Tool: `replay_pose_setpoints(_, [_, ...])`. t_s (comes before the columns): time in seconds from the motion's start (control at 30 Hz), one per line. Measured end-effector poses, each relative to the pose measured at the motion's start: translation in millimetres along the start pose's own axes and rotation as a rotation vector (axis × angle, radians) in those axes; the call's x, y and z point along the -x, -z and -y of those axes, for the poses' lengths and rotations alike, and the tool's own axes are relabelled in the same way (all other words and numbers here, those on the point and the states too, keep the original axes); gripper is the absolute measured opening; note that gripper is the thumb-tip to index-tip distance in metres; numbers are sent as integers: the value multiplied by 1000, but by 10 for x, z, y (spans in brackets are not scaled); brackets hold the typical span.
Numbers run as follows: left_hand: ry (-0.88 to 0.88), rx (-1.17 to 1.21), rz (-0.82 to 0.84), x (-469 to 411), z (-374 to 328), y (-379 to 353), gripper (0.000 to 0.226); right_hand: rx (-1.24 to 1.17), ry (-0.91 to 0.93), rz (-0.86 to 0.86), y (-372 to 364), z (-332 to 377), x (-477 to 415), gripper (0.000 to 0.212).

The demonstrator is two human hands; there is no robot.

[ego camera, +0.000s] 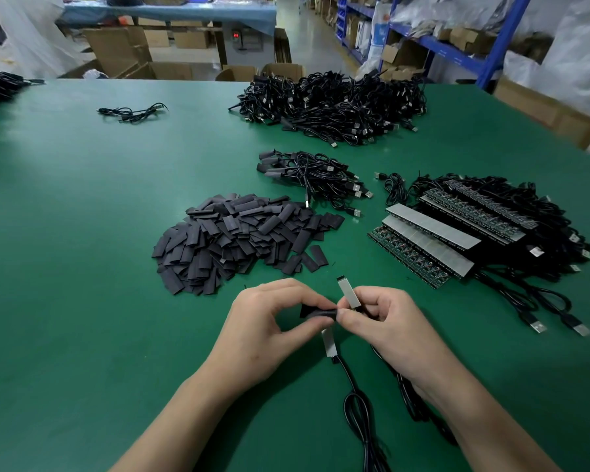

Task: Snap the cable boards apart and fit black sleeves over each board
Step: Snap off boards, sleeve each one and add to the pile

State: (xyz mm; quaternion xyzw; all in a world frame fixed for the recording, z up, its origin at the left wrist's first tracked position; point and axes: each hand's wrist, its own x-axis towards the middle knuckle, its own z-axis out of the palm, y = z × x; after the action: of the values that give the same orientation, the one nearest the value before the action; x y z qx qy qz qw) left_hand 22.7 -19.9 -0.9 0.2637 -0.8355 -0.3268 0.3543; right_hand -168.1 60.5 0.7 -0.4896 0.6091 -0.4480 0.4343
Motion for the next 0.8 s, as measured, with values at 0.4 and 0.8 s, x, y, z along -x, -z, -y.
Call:
replay_pose_setpoints(0.4, [54, 23, -169, -12, 35, 46, 14, -76, 76, 20, 55, 40, -37, 28])
replay_pose_setpoints(0.8, [86, 31, -200, 0, 27, 57, 16, 25, 81, 54, 47, 77, 35, 19])
